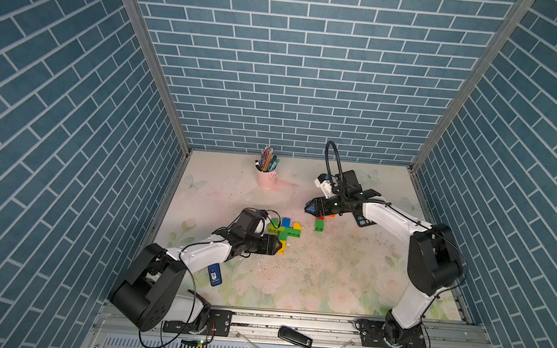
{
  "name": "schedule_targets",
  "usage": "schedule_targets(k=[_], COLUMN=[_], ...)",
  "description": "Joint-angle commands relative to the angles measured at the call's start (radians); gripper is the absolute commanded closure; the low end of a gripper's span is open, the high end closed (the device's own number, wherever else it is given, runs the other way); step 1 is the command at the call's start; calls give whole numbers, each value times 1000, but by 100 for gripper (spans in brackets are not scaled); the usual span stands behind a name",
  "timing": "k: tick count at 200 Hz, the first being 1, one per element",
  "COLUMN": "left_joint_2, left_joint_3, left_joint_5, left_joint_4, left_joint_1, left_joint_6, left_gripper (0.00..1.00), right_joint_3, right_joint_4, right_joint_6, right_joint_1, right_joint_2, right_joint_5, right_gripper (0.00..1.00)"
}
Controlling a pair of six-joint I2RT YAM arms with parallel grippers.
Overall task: Assemble a fork with lego
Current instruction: Adjust the lego brick at the center of the board.
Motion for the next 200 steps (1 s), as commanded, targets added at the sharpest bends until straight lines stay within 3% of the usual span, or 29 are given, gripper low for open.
schedule_targets(k=[1,35,101,146,172,181,200], left_joint_2=[30,69,87,-18,-140,-193,-300], left_joint_3=[31,53,70,39,50,68,98], left_joint_5=[17,31,46,25,-119,-238,-477], left_joint_4=[35,62,90,87,-15,-93,-185], left_joint_1=[-17,-39,-72,-70,-53,-48,-35], left_joint_6=[11,5,-2,-16,8,21,66], left_gripper=[26,29,30,27,12,1,1], right_joint_3=[-91,-174,-248,-390,-515,-554,-652], right_joint_4=[69,64,97,211,321,349,484], right_joint_6=[35,38,62,96,101,87,9], right_joint_1=[0,-5,-9,-16,-17,-17,-23], right_joint_2=[-104,-209,-269,-437,-576,-610,-655], right_joint_5=[152,220,264,471,692,787,988], right_gripper=[30,30,30,28,18,16,18])
